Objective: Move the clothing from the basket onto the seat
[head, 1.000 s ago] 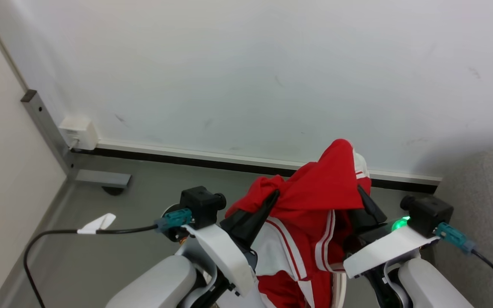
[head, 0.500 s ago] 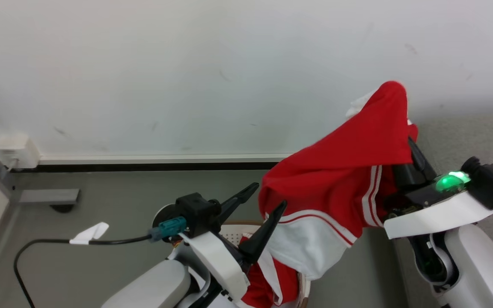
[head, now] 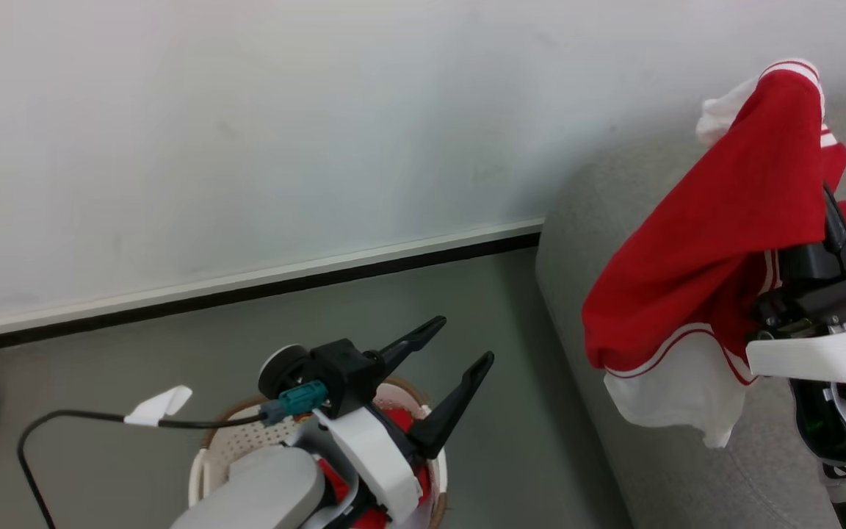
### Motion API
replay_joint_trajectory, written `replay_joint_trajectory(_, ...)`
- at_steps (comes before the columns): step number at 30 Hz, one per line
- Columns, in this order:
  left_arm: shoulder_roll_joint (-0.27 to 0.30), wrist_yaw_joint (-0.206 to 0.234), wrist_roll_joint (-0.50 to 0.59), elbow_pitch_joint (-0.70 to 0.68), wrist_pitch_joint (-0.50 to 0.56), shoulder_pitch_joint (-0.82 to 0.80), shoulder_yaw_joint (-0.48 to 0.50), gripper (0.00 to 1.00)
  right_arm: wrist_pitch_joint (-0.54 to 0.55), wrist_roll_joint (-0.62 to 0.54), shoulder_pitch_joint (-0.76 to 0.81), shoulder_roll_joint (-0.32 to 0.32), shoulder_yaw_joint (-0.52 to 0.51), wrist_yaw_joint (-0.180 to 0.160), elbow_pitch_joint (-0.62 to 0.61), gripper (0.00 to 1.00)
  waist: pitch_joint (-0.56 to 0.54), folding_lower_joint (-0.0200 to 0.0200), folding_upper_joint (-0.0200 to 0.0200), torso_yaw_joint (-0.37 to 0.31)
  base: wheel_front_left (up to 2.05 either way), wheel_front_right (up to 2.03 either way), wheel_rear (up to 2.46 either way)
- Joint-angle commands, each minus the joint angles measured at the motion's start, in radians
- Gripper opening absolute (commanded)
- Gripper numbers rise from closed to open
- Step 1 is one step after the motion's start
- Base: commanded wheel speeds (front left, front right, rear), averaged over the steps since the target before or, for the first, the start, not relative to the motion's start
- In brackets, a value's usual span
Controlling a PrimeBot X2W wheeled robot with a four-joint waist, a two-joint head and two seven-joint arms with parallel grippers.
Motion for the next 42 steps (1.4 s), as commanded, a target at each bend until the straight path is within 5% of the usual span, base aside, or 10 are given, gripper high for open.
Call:
replay_joint_trajectory(1, 0.009, 0.001, 0.012, 0.009, -0.009, -0.008, -0.002, 1.0, 0.001, -0.019, 0.023, -0.005, -0.011, -0.002, -0.019, 0.0, 0.022, 0.0, -0.0001, -0.062, 0.0, 0.0, 0.0)
replay_joint_trajectory(12, 0.02, -0.001, 0.028, 0.029, -0.017, -0.017, -0.009, 1.0, 0.001, -0.051, 0.094, 0.03, -0.054, -0.002, -0.092, 0.0, 0.054, 0.0, -0.0001, -0.192, 0.0, 0.0, 0.0)
replay_joint_trajectory(22, 0.028, -0.006, 0.037, 0.012, -0.002, -0.047, -0.019, 1.0, 0.001, -0.035, 0.055, 0.012, -0.108, -0.002, -0.119, 0.0, 0.113, 0.0, -0.0001, -0.191, 0.0, 0.0, 0.0)
replay_joint_trajectory(42, 0.083, -0.015, 0.062, -0.04, 0.052, -0.163, -0.003, 1.0, 0.048, 0.047, -0.321, -0.268, -0.306, -0.002, 0.12, 0.0, 0.388, 0.0, -0.0001, -0.077, 0.0, 0.0, 0.0)
